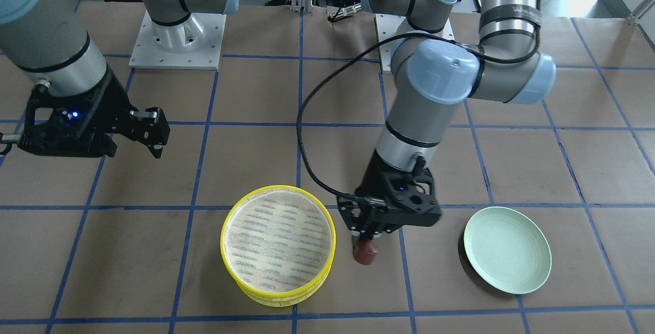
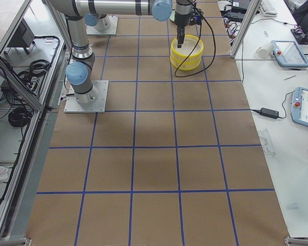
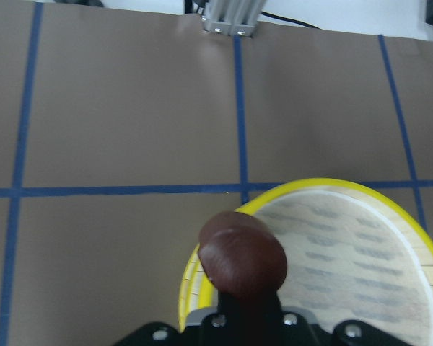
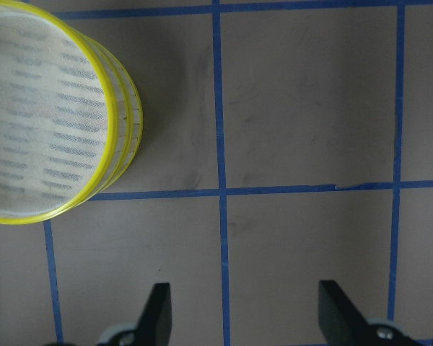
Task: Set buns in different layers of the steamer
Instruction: 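Move the red bun with the left gripper over the top steamer tier and lower it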
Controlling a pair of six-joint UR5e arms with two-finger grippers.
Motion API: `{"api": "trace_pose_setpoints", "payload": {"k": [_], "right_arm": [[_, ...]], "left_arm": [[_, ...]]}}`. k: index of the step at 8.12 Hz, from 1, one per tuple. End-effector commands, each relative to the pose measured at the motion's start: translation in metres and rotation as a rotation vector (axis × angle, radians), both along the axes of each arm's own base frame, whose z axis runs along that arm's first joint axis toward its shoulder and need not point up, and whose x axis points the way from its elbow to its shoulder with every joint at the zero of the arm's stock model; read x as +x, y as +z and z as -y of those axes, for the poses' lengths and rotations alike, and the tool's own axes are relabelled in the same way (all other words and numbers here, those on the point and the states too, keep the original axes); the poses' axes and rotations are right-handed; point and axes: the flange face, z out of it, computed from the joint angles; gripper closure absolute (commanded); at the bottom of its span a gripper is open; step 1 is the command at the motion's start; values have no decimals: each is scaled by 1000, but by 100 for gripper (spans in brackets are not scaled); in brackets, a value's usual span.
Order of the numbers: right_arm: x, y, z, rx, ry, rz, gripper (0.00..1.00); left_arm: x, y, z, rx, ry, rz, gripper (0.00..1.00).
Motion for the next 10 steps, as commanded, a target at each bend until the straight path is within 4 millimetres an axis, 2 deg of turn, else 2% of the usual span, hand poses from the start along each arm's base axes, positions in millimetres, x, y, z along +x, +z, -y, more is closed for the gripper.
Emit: {"api": "trace_pose_setpoints", "payload": {"k": [1,3,4,5,6,10], "right_arm": [[0,9,-13,17,3,-5,25],[0,7,-12,20,3,-5,25],[0,6,-12,19,1,-3,25],[0,6,-12,19,3,-3,25],[0,6,-12,20,3,-3,25],[0,3,-11,23,3,-3,25]], "left_arm": [[-56,-32,-12,21,-109,-109,100],[-76,-67,-11,59,-139,-117,100],[-76,-67,-10,49,-139,-120,53],[-76,-65,-10,55,-116,-132,1],[-76,-65,-10,75,-64,-151,0],[-74,-56,-15,89,-60,-140,0]]}}
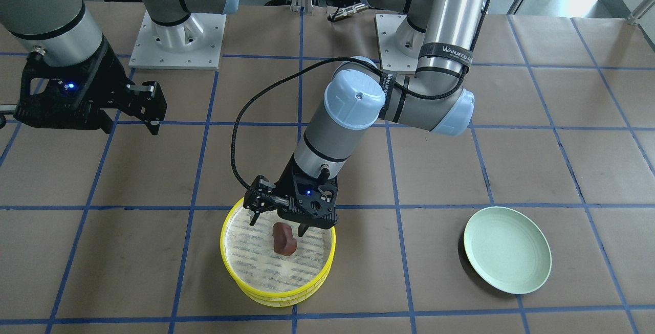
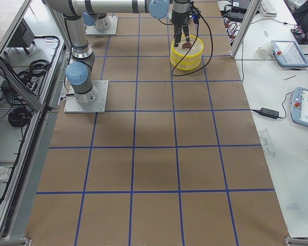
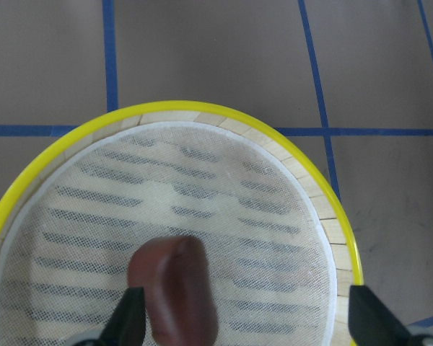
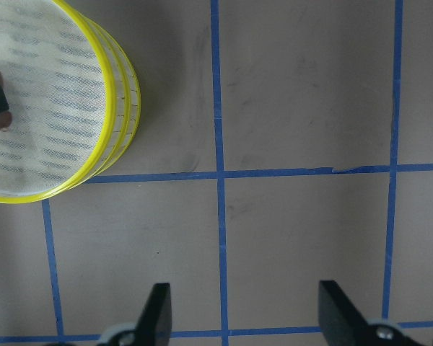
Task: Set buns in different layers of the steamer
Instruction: 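Move the red bun with the left gripper over the top steamer tier and lower it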
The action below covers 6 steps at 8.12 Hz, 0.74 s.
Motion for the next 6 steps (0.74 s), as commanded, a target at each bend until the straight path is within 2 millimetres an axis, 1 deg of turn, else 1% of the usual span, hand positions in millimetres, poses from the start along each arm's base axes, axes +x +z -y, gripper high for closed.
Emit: {"api": "trace_pose_setpoints", "payload": {"k": [1,2,3,4,5,6], "right_arm": [[0,-2,0,3,0,0,25],[0,-2,0,3,0,0,25],[0,-2,0,3,-1,0,25],[0,-3,1,3,-2,0,25],[0,-2,0,3,0,0,25],[0,-2,1,1,0,3,25]], "left_arm": [[5,6,-4,36,9,24,0],[16,0,-10,107,43,129,0],[30,4,-12,128,77,226,0],[40,18,-10,112,93,218,0],[64,39,-8,104,132,216,0],[96,65,-15,152,172,226,0]]}}
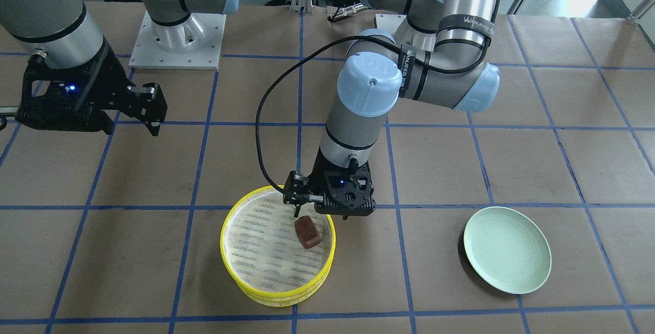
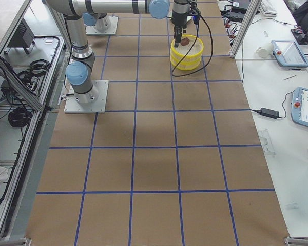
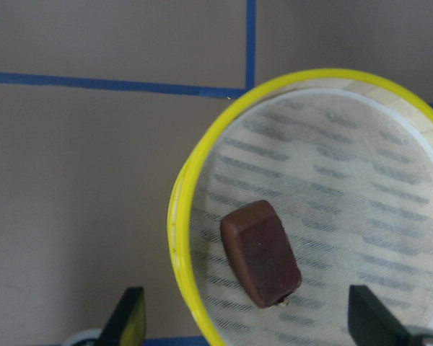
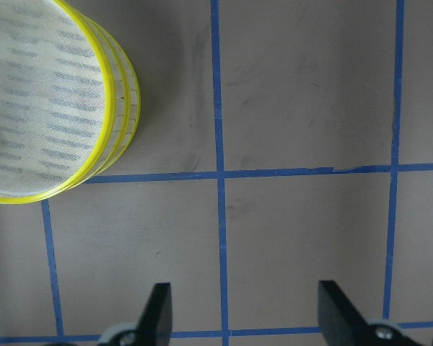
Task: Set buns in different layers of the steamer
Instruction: 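Open the left gripper and retract it toward the plate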
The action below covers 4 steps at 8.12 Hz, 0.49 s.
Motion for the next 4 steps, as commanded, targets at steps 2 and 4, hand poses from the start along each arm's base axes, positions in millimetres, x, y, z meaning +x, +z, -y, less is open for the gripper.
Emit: {"api": "trace_pose_setpoints", "payload": {"k": [2,4], "right_arm": [[1,0,1,-2,-11,13,25],[5,0,4,-22,-10,19,25]], "left_arm": [[107,84,-18,69,164,34,0],[170,115,-35,117,178,73,0]]}}
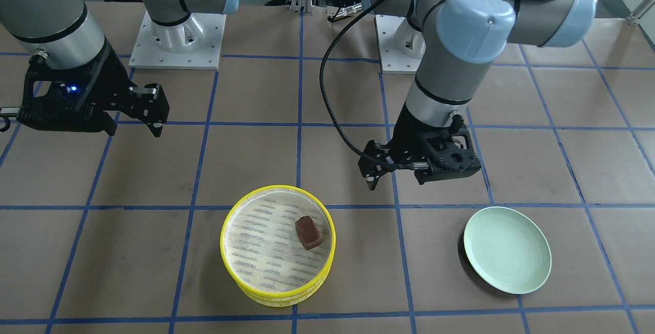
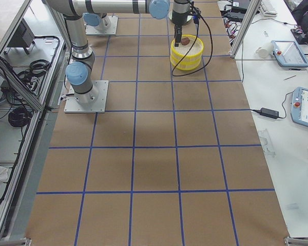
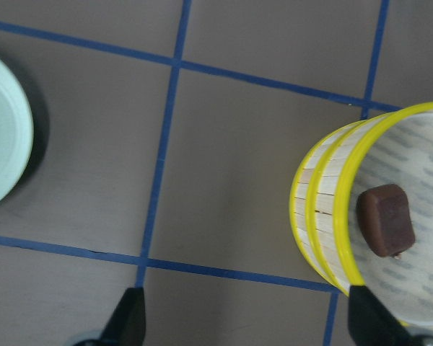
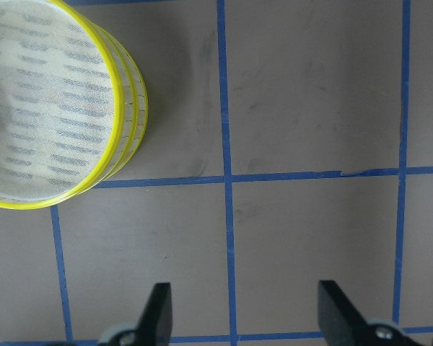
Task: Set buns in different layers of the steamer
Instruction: 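Open the left gripper and retract it toward the plate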
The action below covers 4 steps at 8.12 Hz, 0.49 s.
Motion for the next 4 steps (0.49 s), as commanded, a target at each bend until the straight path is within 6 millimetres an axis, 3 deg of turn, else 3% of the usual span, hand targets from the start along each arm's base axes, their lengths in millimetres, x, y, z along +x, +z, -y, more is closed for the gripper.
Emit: {"api": "trace_pose_setpoints", "payload": {"k": [1,3,4], "right_arm": [[2,-1,3,-13,-2,5,25],[4,2,1,-18,1,5,25],[4,1,1,-15,1,5,25]], "left_arm": [[90,37,-22,66,-14,44,0],[106,65,-60,110,-33,83,0],[107,64,-78,144,-26,92,0]]}}
